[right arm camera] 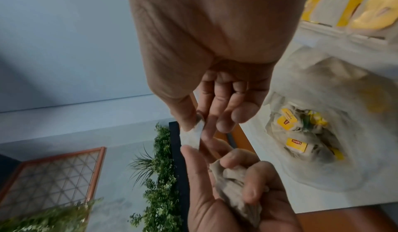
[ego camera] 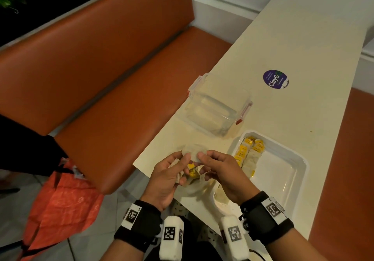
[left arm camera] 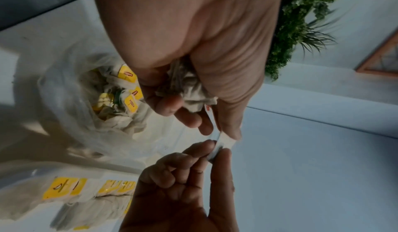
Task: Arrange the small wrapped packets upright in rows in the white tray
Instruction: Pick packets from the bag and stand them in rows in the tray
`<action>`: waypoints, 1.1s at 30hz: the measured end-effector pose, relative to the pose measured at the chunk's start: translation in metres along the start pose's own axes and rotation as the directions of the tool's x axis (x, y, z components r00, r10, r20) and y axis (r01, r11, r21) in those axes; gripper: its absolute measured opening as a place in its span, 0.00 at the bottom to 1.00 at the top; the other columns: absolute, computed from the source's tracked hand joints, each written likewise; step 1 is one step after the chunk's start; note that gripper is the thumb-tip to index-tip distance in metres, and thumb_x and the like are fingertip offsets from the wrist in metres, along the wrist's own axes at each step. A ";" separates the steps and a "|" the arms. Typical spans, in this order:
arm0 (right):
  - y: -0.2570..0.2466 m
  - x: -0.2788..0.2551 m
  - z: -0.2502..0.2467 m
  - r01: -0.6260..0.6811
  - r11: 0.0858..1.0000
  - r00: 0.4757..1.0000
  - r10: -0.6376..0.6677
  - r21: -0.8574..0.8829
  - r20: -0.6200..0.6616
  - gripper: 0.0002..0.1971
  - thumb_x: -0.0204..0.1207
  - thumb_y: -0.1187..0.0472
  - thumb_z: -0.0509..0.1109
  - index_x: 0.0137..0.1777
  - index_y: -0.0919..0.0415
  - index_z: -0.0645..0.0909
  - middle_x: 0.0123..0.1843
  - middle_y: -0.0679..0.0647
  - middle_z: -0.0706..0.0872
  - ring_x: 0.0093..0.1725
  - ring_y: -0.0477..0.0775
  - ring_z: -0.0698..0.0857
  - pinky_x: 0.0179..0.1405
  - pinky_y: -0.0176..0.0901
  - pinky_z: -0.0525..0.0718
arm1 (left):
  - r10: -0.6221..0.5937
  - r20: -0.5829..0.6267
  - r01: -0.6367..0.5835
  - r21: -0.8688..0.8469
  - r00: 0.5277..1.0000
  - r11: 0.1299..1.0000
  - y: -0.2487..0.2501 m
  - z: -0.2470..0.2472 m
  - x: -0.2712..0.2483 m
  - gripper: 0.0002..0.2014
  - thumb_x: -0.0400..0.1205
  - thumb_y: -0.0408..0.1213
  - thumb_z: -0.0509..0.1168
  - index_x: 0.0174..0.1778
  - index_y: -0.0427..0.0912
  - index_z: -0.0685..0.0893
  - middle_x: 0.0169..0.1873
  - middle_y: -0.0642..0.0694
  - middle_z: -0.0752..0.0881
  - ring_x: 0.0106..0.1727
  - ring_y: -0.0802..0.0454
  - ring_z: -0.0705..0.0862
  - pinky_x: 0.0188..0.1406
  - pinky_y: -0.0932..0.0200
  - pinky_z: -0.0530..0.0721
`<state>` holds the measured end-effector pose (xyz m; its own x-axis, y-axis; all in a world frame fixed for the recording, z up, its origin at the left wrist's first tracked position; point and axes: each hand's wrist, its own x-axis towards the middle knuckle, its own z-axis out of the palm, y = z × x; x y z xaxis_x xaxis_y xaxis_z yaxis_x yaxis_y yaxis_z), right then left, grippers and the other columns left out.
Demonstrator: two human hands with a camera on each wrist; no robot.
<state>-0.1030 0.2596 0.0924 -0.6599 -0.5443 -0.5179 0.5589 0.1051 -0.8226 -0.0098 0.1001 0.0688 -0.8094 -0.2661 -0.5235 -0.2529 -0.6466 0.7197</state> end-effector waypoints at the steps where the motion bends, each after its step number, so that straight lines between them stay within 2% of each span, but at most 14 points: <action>1: 0.001 -0.001 -0.001 -0.011 1.000 1.000 0.011 0.011 0.011 0.13 0.80 0.52 0.78 0.49 0.63 0.89 0.54 0.63 0.94 0.42 0.53 0.86 0.41 0.45 0.82 | 0.008 -0.018 -0.007 0.022 1.000 1.000 0.002 0.002 0.000 0.05 0.77 0.42 0.80 0.47 0.48 0.95 0.35 0.39 0.81 0.33 0.52 0.77 0.24 0.63 0.73; 4: 0.004 -0.004 -0.007 -0.029 1.000 0.998 0.028 0.011 0.050 0.13 0.79 0.53 0.79 0.49 0.64 0.88 0.54 0.64 0.94 0.42 0.54 0.86 0.41 0.44 0.82 | 0.051 -0.081 -0.045 0.085 0.995 0.995 0.006 0.008 -0.001 0.08 0.78 0.44 0.80 0.48 0.45 0.95 0.34 0.39 0.81 0.32 0.52 0.78 0.24 0.62 0.74; 7: 0.005 -0.009 -0.010 0.002 0.997 0.998 0.003 -0.074 0.070 0.10 0.78 0.54 0.81 0.52 0.60 0.90 0.54 0.58 0.94 0.47 0.53 0.89 0.44 0.43 0.84 | 0.134 -0.120 -0.108 0.196 0.984 0.975 0.011 0.014 -0.006 0.10 0.78 0.44 0.79 0.51 0.42 0.95 0.31 0.42 0.81 0.30 0.54 0.80 0.25 0.63 0.76; 9: 0.004 -0.014 -0.012 0.071 0.990 0.996 -0.064 -0.124 0.062 0.13 0.75 0.55 0.83 0.59 0.56 0.91 0.55 0.53 0.94 0.49 0.50 0.90 0.47 0.37 0.86 | 0.178 -0.101 -0.141 0.298 0.979 0.944 0.013 0.018 -0.009 0.06 0.80 0.41 0.79 0.49 0.44 0.97 0.28 0.48 0.84 0.28 0.57 0.80 0.26 0.65 0.77; 11: 0.000 -0.016 -0.014 0.164 0.964 0.986 -0.161 -0.208 0.035 0.17 0.75 0.53 0.83 0.64 0.50 0.89 0.58 0.47 0.93 0.53 0.48 0.91 0.50 0.37 0.88 | 0.220 -0.056 -0.184 0.371 0.974 0.910 0.014 0.020 -0.013 0.04 0.80 0.36 0.79 0.49 0.45 0.97 0.28 0.56 0.87 0.27 0.64 0.81 0.29 0.70 0.78; 14: -0.007 -0.017 -0.017 0.283 0.898 0.957 -0.290 -0.338 0.030 0.11 0.79 0.52 0.80 0.60 0.46 0.90 0.55 0.42 0.93 0.54 0.44 0.91 0.52 0.40 0.89 | 0.267 0.021 -0.246 0.459 0.964 0.854 0.017 0.021 -0.018 0.07 0.78 0.34 0.80 0.51 0.44 0.97 0.38 0.54 0.94 0.31 0.68 0.84 0.35 0.74 0.80; 17: -0.011 -0.017 -0.020 0.338 0.850 0.935 -0.354 -0.404 0.037 0.03 0.80 0.53 0.80 0.52 0.48 0.92 0.49 0.44 0.94 0.50 0.47 0.91 0.52 0.47 0.87 | 0.289 0.058 -0.276 0.518 0.956 0.810 0.020 0.022 -0.022 0.08 0.78 0.36 0.81 0.53 0.46 0.98 0.49 0.50 0.96 0.43 0.64 0.92 0.45 0.69 0.85; 18: -0.012 -0.017 -0.022 0.348 0.841 0.930 -0.366 -0.414 0.038 0.02 0.80 0.53 0.80 0.50 0.48 0.93 0.48 0.44 0.94 0.49 0.48 0.91 0.51 0.47 0.87 | 0.288 0.057 -0.275 0.522 0.956 0.807 0.021 0.022 -0.022 0.09 0.78 0.37 0.81 0.53 0.46 0.97 0.48 0.51 0.96 0.42 0.64 0.91 0.44 0.68 0.85; 21: -0.013 -0.018 -0.024 0.357 0.843 0.925 -0.378 -0.402 0.028 0.03 0.78 0.53 0.81 0.49 0.49 0.94 0.48 0.45 0.94 0.48 0.48 0.91 0.50 0.48 0.88 | 0.280 0.044 -0.269 0.459 0.959 0.847 0.021 0.025 -0.025 0.13 0.76 0.37 0.82 0.56 0.45 0.97 0.40 0.52 0.92 0.30 0.66 0.83 0.32 0.73 0.79; 23: -0.013 -0.019 -0.025 0.358 0.849 0.924 -0.383 -0.388 0.014 0.04 0.76 0.52 0.83 0.48 0.48 0.95 0.48 0.45 0.94 0.48 0.48 0.91 0.51 0.51 0.88 | 0.253 0.040 -0.245 0.430 0.967 0.869 0.020 0.026 -0.026 0.13 0.74 0.40 0.81 0.55 0.46 0.97 0.42 0.50 0.94 0.29 0.66 0.82 0.30 0.71 0.78; 27: -0.012 -0.021 -0.024 0.355 0.873 0.927 -0.375 -0.335 0.006 0.05 0.72 0.50 0.84 0.47 0.46 0.96 0.48 0.49 0.94 0.52 0.52 0.91 0.57 0.61 0.89 | 0.186 0.025 -0.180 0.415 0.982 0.892 0.017 0.023 -0.024 0.14 0.75 0.47 0.81 0.55 0.50 0.97 0.42 0.45 0.92 0.32 0.54 0.74 0.29 0.59 0.71; 29: -0.011 -0.021 -0.024 0.343 0.885 0.933 -0.360 -0.316 0.003 0.07 0.71 0.50 0.85 0.48 0.48 0.96 0.49 0.49 0.94 0.54 0.52 0.91 0.59 0.63 0.89 | 0.167 0.019 -0.160 0.405 0.986 0.900 0.015 0.022 -0.023 0.14 0.75 0.47 0.81 0.56 0.50 0.97 0.42 0.43 0.91 0.33 0.52 0.72 0.29 0.57 0.69; 31: -0.008 -0.020 -0.024 0.336 0.889 0.935 -0.353 -0.311 -0.001 0.07 0.72 0.51 0.85 0.49 0.49 0.96 0.49 0.50 0.94 0.53 0.51 0.91 0.58 0.60 0.89 | 0.158 0.013 -0.150 0.398 0.987 0.905 0.014 0.019 -0.022 0.13 0.76 0.45 0.80 0.55 0.49 0.97 0.40 0.45 0.90 0.32 0.53 0.71 0.29 0.58 0.69; 33: -0.006 -0.021 -0.025 0.332 0.888 0.936 -0.352 -0.318 -0.004 0.07 0.73 0.51 0.85 0.49 0.49 0.96 0.49 0.48 0.94 0.52 0.50 0.91 0.54 0.52 0.88 | 0.155 0.009 -0.146 0.402 0.988 0.904 0.012 0.018 -0.022 0.11 0.77 0.43 0.80 0.54 0.46 0.97 0.36 0.47 0.90 0.30 0.54 0.71 0.28 0.58 0.69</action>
<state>-0.1051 0.2911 0.1018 -0.8163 -0.5433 -0.1963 0.1170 0.1773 -0.9772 -0.0048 0.1111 0.0972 -0.8437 -0.3566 -0.4013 -0.3236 -0.2585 0.9102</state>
